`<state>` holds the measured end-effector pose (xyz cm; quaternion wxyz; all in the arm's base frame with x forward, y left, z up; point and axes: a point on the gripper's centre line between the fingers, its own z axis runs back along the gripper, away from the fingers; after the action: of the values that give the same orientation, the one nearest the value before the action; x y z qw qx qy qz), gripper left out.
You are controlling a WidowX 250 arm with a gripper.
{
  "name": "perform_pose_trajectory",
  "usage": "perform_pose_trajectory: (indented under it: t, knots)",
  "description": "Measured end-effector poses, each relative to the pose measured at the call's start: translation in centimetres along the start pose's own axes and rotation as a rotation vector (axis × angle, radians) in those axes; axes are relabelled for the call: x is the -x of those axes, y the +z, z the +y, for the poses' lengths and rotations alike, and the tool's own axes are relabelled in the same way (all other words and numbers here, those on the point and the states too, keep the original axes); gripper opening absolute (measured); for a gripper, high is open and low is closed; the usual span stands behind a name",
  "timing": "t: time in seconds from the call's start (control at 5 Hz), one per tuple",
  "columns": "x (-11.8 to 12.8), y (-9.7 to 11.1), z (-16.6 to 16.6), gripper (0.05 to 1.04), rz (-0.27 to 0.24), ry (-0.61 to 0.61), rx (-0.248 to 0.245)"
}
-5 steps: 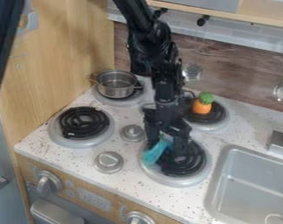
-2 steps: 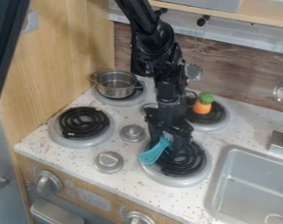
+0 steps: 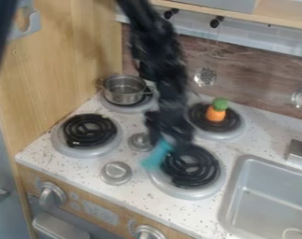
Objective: Move the blue objet to the left side of burner
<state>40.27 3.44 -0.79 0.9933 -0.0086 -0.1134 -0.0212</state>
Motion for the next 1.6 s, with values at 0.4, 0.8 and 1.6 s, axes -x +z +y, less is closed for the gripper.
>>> perform_pose_trajectory:
  t: [0.4,0.8,1.6]
  knots:
    - [-0.5,1.3,5.2,0.744,-0.038,0.137,-0.022]
    - [0.7,-0.2,11.2,0.744,0.020,0.239,-0.073]
    - [1.0,-1.8,12.2,1.009,0.085,0.198,-0.075]
